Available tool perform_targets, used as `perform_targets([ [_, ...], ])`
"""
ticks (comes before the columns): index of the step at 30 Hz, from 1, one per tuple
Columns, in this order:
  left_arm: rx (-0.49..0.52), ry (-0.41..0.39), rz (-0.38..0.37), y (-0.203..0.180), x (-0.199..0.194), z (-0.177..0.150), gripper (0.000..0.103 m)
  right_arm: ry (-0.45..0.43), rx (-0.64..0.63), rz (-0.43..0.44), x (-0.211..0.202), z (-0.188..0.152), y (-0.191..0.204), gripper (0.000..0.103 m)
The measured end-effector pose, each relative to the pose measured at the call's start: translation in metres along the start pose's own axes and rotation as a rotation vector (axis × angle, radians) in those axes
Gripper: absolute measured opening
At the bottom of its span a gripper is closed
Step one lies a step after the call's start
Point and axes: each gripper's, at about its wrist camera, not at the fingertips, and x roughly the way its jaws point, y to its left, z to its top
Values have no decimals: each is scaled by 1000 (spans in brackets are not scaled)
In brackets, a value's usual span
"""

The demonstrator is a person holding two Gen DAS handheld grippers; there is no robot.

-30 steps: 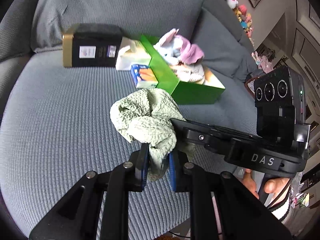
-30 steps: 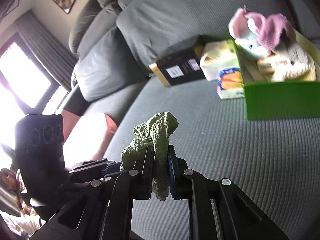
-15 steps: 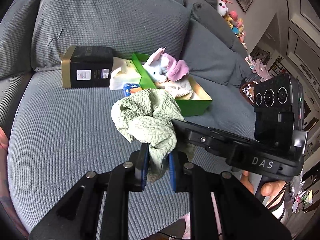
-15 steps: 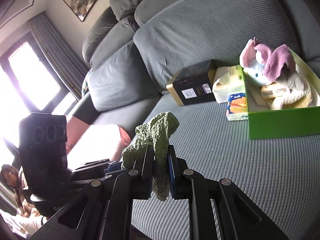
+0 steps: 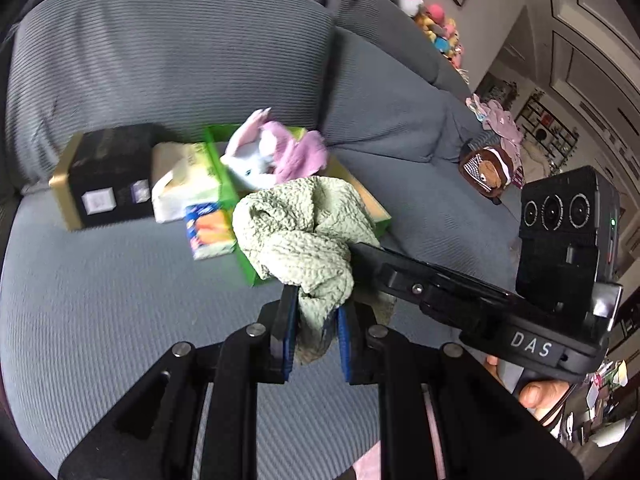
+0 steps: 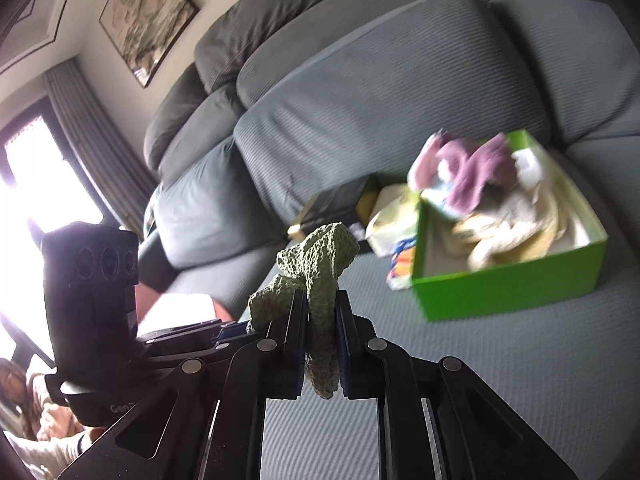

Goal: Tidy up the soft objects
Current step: 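Carry the green cloth with the right gripper over the green box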

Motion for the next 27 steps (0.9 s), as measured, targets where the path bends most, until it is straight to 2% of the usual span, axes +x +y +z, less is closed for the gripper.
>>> perform_targets([
  [8,11,39,-38,-1,51,47,13,-46,23,-72,0,33,-42,16],
  [13,-46,96,-46,15,96,68,13,-21,73,-100,23,52,-80,16],
  [18,-55,145,-4,28,136,83,13,18,113,-139,51,65,-116,16],
  [27,-63,224,38,46,178,91,13,80,129,-237,88,76,-150,16],
])
